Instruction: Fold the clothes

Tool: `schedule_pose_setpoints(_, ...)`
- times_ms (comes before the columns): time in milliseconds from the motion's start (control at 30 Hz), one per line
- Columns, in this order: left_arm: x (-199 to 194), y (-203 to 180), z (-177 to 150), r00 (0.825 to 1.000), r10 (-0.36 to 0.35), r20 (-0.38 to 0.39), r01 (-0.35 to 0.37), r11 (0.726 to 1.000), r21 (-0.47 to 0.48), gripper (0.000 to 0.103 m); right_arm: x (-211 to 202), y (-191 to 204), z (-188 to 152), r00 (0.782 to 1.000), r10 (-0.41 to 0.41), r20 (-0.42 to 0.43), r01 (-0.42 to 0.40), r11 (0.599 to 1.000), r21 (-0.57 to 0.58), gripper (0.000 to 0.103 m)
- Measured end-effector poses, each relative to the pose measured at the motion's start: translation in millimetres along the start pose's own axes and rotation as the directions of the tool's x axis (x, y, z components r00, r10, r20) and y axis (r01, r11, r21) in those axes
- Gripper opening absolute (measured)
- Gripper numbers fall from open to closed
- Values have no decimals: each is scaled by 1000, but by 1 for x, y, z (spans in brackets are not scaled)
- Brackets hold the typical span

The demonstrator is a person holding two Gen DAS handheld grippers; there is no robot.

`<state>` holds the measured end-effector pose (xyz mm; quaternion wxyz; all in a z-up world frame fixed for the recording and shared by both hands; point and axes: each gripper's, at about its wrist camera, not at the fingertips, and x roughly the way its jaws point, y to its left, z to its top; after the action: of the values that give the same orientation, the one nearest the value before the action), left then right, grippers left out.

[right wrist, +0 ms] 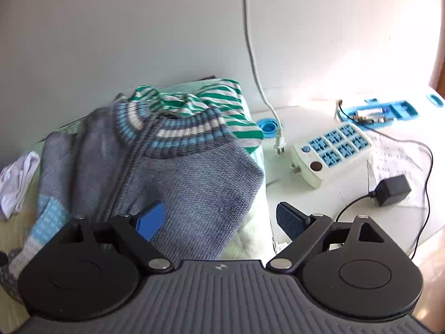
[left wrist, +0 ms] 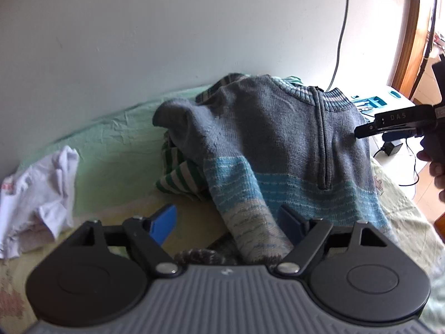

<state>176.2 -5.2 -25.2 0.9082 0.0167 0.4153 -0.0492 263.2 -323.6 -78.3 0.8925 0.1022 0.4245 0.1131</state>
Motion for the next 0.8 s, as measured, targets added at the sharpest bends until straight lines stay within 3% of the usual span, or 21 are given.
schedule_pose_setpoints(100,25,-9,-2,998,17,-64,-17,1000,-8,83,25,11,-8,999,37,-20,-36,998,48,86)
schedule_pose_setpoints(133,32,-12,-4,995,29,-96,-30,1000,-2,60,27,16,-12,998,49,-25,-48,998,37,80)
schedule_pose_setpoints(167,40,-16,-7,990,42,-131,-42,999,4,26,33,26,-16,998,49,-30,-48,999,18,73)
schedule_pose_setpoints(200,44,-16,-10,987,28,-159,-30,999,-11,17,31,32,-18,998,57,-22,-57,998,2,51)
schedule_pose_setpoints(233,43,-15,-12,987,13,-161,-19,999,-33,14,28,38,-20,998,67,-12,-67,998,-14,32)
schedule_pose_setpoints(267,39,-15,-15,989,16,-147,-22,999,-38,12,22,45,-21,997,75,1,-75,997,-36,27)
schedule_pose_setpoints(400,6,-30,-26,994,63,-84,-61,998,23,9,-10,68,-29,993,104,64,-95,987,-134,23)
schedule_pose_setpoints(533,-38,-39,-52,997,51,-64,-47,997,59,9,-56,96,-55,980,176,95,-146,953,-265,22)
schedule_pose_setpoints(667,-72,-35,-88,997,24,-73,-19,997,76,10,-88,123,-94,965,259,42,-227,904,-362,21)
schedule_pose_setpoints(700,-78,-33,-97,997,25,-77,-19,996,85,10,-94,130,-106,962,273,15,-249,896,-368,15)
schedule_pose_setpoints(733,-84,-28,-107,997,17,-82,-10,996,84,14,-99,135,-116,957,291,-17,-276,887,-369,1)
schedule_pose_setpoints(800,-92,-17,-122,996,5,-93,2,998,67,18,-105,146,-138,950,304,-68,-306,873,-380,0)
